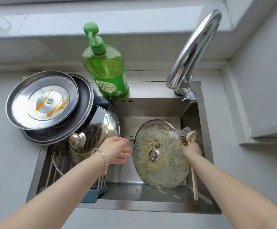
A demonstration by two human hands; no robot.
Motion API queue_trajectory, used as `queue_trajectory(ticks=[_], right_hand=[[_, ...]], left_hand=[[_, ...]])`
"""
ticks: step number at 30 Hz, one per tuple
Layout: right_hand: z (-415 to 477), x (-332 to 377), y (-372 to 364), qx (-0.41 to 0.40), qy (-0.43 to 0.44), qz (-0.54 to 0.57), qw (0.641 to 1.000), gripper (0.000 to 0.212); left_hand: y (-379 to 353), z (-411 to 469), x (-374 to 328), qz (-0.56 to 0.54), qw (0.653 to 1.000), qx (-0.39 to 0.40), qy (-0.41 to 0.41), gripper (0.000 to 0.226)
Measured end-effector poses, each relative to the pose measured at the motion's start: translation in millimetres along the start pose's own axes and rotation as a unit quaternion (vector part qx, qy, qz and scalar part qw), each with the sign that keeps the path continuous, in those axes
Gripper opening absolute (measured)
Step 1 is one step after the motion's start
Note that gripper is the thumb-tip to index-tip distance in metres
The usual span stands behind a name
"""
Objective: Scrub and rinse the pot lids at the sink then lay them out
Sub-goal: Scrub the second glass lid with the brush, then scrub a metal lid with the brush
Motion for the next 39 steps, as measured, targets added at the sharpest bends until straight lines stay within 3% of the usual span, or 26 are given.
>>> queue_trajectory(ticks=[3, 6, 9, 16, 21, 24, 28, 32, 36, 39], right_hand=[[5, 3, -12, -0.003, 0.005, -0.032, 0.999, 0.036], [5, 1, -26, 0.015, 0.0, -0.06, 0.998, 0.069], [8, -2, -31, 0.004, -0.01, -0.083, 0.996, 0.081], [2, 7, -20, -0.028, 0.038, -0.122, 0.991, 0.042], [-36, 45, 5, 0.008, 0.139, -0.033, 0.99, 0.03], [-74, 86, 16, 0.046, 0.209, 0.026, 0.976, 0.038], [-129, 147, 17, 0.127, 0.281, 0.111, 0.945, 0.033], [-175, 198, 19, 0.23, 0.229, 0.263, 0.909, 0.034], [-195, 235, 20, 0.283, 0.205, 0.34, 0.873, 0.036], [-199, 253, 17, 0.292, 0.201, 0.35, 0.867, 0.035]], left_hand=[[-5, 10, 1, 0.01, 1.0, -0.003, 0.006, 0.022], [-9, 17, -2, 0.027, 1.0, 0.003, 0.006, 0.021], [-11, 22, -7, 0.029, 1.0, 0.009, 0.007, 0.021], [-15, 23, -20, 0.03, 0.999, 0.023, -0.01, 0.022], [-6, 14, -42, 0.032, 0.995, -0.002, -0.095, 0.027], [17, -3, -81, 0.088, 0.958, -0.079, -0.262, 0.032], [46, -44, -158, 0.203, 0.83, -0.198, -0.481, 0.046], [70, -61, -230, 0.26, 0.741, -0.258, -0.563, 0.04], [99, -59, -286, 0.28, 0.731, -0.317, -0.536, 0.03], [94, -35, -300, 0.354, 0.77, -0.238, -0.474, 0.029]])
Point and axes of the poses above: each hand's wrist, its own z-axis towards the middle knuckle, its own y-axis out of the back of the hand, x = y × z, the point moved 6 cm from there along z, towards the middle knuckle, and after that the axes turned 4 degrees about -z, right-handed, at the moved point
